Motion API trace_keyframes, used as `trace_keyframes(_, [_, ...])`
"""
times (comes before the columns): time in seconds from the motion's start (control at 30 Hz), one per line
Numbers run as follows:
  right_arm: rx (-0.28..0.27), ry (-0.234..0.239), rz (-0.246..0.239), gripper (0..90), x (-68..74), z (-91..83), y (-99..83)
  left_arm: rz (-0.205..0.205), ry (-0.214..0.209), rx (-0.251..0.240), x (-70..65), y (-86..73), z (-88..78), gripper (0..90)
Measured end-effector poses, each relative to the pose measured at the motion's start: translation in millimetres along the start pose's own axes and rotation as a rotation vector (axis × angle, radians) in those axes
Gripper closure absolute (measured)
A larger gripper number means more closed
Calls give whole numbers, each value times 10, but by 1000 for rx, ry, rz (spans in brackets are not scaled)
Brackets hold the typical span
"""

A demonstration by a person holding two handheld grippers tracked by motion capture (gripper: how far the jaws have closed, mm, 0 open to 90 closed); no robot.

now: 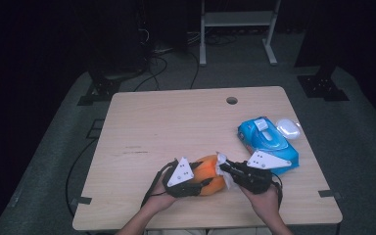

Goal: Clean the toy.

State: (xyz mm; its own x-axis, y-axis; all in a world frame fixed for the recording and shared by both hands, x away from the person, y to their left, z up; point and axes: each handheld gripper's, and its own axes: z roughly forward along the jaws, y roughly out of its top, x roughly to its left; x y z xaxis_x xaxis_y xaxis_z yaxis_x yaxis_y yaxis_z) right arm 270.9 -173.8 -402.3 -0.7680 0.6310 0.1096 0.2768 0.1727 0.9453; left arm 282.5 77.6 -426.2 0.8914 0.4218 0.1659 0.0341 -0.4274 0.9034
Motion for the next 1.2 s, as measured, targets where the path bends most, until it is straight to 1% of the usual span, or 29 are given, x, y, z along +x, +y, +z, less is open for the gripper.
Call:
trace_keyframes(0.07, [5, 1, -18, 829, 18, 15, -7, -5, -19, 7, -5, -18, 31, 439])
trace_keyframes(0.1, [13, 1, -22, 829, 15, 29, -15, -6, -28, 8, 3, -32, 49, 420])
trace_keyframes(0.13, [23, 2, -14, 829, -1, 42, -33, -20, -38, 0, 27, -42, 57, 380])
trace_keyframes(0.2, [32, 6, 17, 829, -73, 50, -77, -56, -49, -11, 99, -62, 67, 250])
trace_keyframes(0.27, [45, -2, 39, 829, -126, 38, -94, -106, -33, 0, 152, -109, 94, 128])
trace_keyframes(0.3, [43, -3, 45, 829, -129, 18, -81, -134, -49, -6, 165, -137, 105, 123])
trace_keyframes(0.33, [27, -16, 20, 829, -87, -15, -43, -129, -53, -9, 159, -143, 106, 178])
trace_keyframes(0.37, [17, -14, 0, 829, -49, -35, -13, -102, -48, -10, 117, -133, 112, 247])
trace_keyframes(0.4, [-4, 5, -30, 829, 22, -53, 37, -78, -44, -6, 72, -114, 123, 291])
trace_keyframes(0.47, [7, 12, -69, 829, 107, -25, 73, -14, -27, -2, -35, -78, 151, 375])
trace_keyframes(0.5, [34, -4, -89, 829, 110, 15, 65, 10, -18, -1, -65, -68, 156, 410])
trace_keyframes(0.53, [58, -16, -88, 830, 89, 42, 47, 30, -2, 3, -94, -54, 151, 429])
trace_keyframes(0.57, [64, -21, -53, 830, 4, 56, 2, 36, 9, -5, -90, -45, 139, 449])
trace_keyframes(0.6, [51, -23, -19, 830, -66, 43, -24, 33, 14, -11, -75, -31, 126, 466])
trace_keyframes(0.63, [47, -35, -4, 830, -102, 18, -27, 31, 19, -15, -65, -21, 119, 472])
trace_keyframes(0.67, [48, -51, -4, 830, -112, 0, -20, 33, 28, -16, -52, -12, 109, 473])
trace_keyframes(0.7, [46, -62, -2, 830, -118, -14, -14, 35, 23, -12, -43, -13, 98, 470])
trace_keyframes(0.73, [51, -59, -3, 830, -129, -13, -22, 34, 12, -8, -40, -16, 97, 451])
trace_keyframes(0.77, [54, -51, 4, 830, -129, 1, -35, 23, -14, -2, -30, -21, 97, 409])
trace_keyframes(0.8, [63, -42, 3, 830, -123, 23, -54, 4, -42, 1, 4, -23, 86, 348])
trace_keyframes(0.83, [74, -31, -10, 830, -108, 47, -73, -18, -52, -13, 41, -24, 69, 281])
trace_keyframes(0.93, [94, -27, -31, 830, -67, 46, -77, -80, -45, -8, 145, -39, 43, 87])
trace_keyframes(0.97, [100, -28, -38, 830, -76, 35, -76, -97, -50, -9, 169, -64, 46, 88])
trace_keyframes(1.0, [103, -30, -27, 830, -94, 26, -74, -107, -75, -11, 174, -102, 64, 143])
trace_keyframes(1.03, [102, -31, -8, 830, -118, 20, -68, -99, -72, -10, 158, -120, 76, 238])
trace_keyframes(1.07, [101, -30, -8, 830, -120, 20, -63, -85, -63, -5, 123, -122, 88, 303])
trace_keyframes(1.13, [98, -10, -25, 830, -55, 25, -39, -34, -22, -4, 74, -72, 80, 436])
trace_keyframes(1.17, [93, 0, -35, 829, -31, 26, -28, 2, 9, -17, 51, -39, 61, 471])
trace_keyframes(1.2, [90, -2, -54, 829, -12, 26, -7, 22, 35, -41, 33, -9, 41, 504])
